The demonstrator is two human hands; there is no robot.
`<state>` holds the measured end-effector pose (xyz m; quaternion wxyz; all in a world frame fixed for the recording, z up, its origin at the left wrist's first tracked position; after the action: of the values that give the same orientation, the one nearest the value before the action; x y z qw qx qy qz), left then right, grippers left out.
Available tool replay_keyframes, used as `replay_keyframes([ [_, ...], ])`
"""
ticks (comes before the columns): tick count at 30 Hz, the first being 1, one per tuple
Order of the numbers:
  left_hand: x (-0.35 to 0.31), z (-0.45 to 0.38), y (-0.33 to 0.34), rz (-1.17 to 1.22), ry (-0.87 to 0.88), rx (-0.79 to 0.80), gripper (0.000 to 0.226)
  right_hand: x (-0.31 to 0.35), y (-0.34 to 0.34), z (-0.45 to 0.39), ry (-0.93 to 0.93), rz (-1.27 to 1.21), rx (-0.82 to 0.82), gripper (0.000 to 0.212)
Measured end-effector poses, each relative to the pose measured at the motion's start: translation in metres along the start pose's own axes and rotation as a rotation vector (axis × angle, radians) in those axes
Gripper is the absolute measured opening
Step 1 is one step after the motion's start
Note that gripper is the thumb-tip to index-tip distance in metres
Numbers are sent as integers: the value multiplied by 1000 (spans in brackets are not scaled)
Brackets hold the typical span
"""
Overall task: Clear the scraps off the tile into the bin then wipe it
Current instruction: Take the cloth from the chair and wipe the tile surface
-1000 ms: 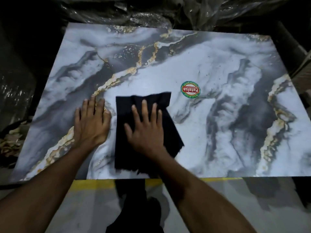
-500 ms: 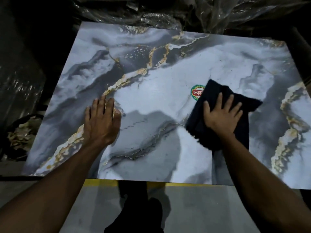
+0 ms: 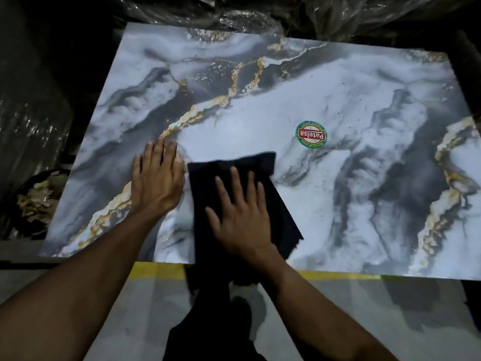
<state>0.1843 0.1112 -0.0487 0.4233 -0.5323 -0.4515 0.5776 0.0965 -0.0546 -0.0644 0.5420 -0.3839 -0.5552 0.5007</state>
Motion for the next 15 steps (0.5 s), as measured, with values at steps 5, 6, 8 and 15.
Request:
replay_keyframes([
  [5,-1,1,1,-42,11,14,52,-130,-23,77,335,105,11,73],
  [6,-2,1,1,-51,14,14,52,-161,-30,81,437,105,19,77],
  [8,-3,0,2,-62,17,18,53,-210,-42,70,599,84,28,83],
  [15,1,-3,4,-58,24,8,57,-190,-46,-46,543,72,22,77],
])
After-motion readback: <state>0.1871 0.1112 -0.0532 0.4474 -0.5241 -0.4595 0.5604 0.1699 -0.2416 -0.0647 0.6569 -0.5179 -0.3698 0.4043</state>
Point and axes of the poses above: each hand's wrist, its own z-axis away from the middle knuckle, its own y-axis out of the palm, x = y × z, the point moved 9 cm from there along -z, towards the middle knuckle, and after that the axes turned 2 degrees about -y, right-handed, at the moved point
